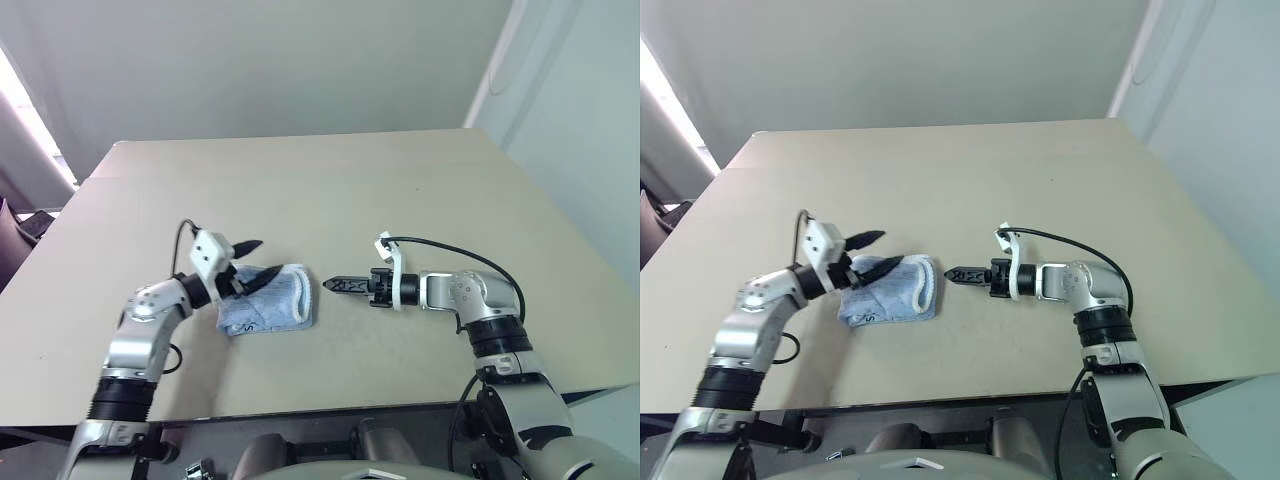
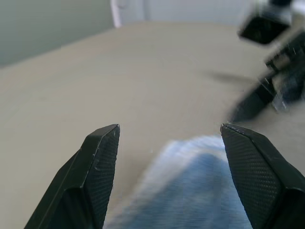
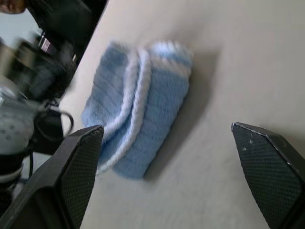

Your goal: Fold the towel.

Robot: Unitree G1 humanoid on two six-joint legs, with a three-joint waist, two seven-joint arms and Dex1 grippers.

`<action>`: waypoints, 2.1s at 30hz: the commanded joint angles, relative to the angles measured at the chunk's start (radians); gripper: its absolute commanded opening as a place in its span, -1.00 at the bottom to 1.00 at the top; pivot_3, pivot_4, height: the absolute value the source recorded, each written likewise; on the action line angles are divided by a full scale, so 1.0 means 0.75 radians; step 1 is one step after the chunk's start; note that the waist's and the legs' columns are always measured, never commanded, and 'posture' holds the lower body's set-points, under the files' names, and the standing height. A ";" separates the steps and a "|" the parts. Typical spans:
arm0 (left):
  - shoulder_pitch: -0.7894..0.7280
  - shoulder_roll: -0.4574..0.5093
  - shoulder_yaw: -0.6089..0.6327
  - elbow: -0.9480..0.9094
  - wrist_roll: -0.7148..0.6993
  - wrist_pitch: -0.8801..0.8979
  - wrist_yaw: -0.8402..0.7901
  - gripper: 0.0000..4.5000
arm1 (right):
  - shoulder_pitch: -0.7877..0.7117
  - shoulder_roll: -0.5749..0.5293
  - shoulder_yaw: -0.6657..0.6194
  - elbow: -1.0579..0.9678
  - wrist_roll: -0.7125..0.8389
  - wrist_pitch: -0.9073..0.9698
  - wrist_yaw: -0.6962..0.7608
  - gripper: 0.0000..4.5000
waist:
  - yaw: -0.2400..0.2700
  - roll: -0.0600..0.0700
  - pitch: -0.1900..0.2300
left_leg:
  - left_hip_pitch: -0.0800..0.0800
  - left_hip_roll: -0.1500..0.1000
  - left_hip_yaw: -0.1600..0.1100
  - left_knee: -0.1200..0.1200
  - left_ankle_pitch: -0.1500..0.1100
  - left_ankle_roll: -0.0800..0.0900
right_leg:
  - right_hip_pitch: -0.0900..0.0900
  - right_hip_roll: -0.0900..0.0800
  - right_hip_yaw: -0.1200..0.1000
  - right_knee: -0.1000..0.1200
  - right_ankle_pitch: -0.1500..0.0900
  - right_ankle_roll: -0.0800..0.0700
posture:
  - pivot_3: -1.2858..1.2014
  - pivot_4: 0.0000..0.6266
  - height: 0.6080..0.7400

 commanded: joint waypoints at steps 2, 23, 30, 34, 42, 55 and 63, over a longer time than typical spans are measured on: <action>0.131 0.135 0.103 -0.241 -0.119 0.123 -0.067 0.58 | -0.096 0.075 0.016 0.115 -0.014 0.109 -0.053 1.00 | -0.032 -0.001 -0.001 | 0.000 0.001 0.001 0.000 0.000 0.000 | 0.000 0.000 0.001 0.000 0.000 0.000 | 0.03 -1.00 1.00; 0.435 0.350 0.285 -0.387 -0.199 0.240 -0.153 0.58 | -0.225 0.359 0.067 0.249 -0.082 0.192 -0.144 1.00 | -0.047 -0.001 0.000 | 0.001 0.004 0.000 -0.003 0.000 0.000 | -0.003 0.000 -0.001 0.001 0.000 -0.004 | 0.03 -1.00 1.00; 0.368 0.282 0.233 -0.372 -0.175 0.245 -0.120 0.58 | -0.287 0.468 -0.018 0.364 -0.061 0.172 -0.157 1.00 | -0.084 -0.001 -0.001 | 0.005 0.005 0.000 -0.003 0.000 0.000 | -0.001 0.002 0.000 0.004 0.002 -0.005 | 0.03 -1.00 1.00; 0.374 0.272 0.258 -0.369 -0.192 0.258 -0.110 0.60 | -0.263 0.493 -0.021 0.323 -0.039 0.209 -0.129 0.92 | -0.097 -0.001 -0.001 | 0.001 0.005 -0.002 -0.004 0.000 0.000 | -0.004 0.002 0.000 0.004 0.002 -0.006 | 0.03 -1.00 1.00; 0.366 0.281 0.359 -0.280 -0.234 0.288 -0.081 0.60 | -0.292 0.482 -0.158 0.308 0.034 0.283 -0.149 -0.28 | -0.094 -0.001 -0.001 | -0.009 0.002 -0.003 -0.003 0.000 0.000 | -0.012 -0.002 -0.001 0.004 0.003 -0.005 | 0.03 -1.00 1.00; 0.559 0.237 0.526 -0.215 -0.253 0.267 -0.018 0.60 | -0.557 0.577 -0.383 0.460 0.098 0.015 -0.178 -0.98 | -0.097 0.000 0.000 | -0.009 0.002 -0.003 -0.004 0.000 0.000 | -0.014 -0.004 -0.001 0.006 0.002 -0.005 | 0.03 -1.00 1.00; 0.627 0.227 0.595 -0.234 -0.276 0.275 0.018 0.60 | -0.710 0.575 -0.367 0.966 -0.104 -0.556 -0.200 -0.98 | -0.102 0.000 0.000 | -0.009 0.002 -0.003 -0.007 -0.001 -0.001 | -0.015 -0.004 -0.001 0.005 0.002 -0.006 | 0.03 -1.00 1.00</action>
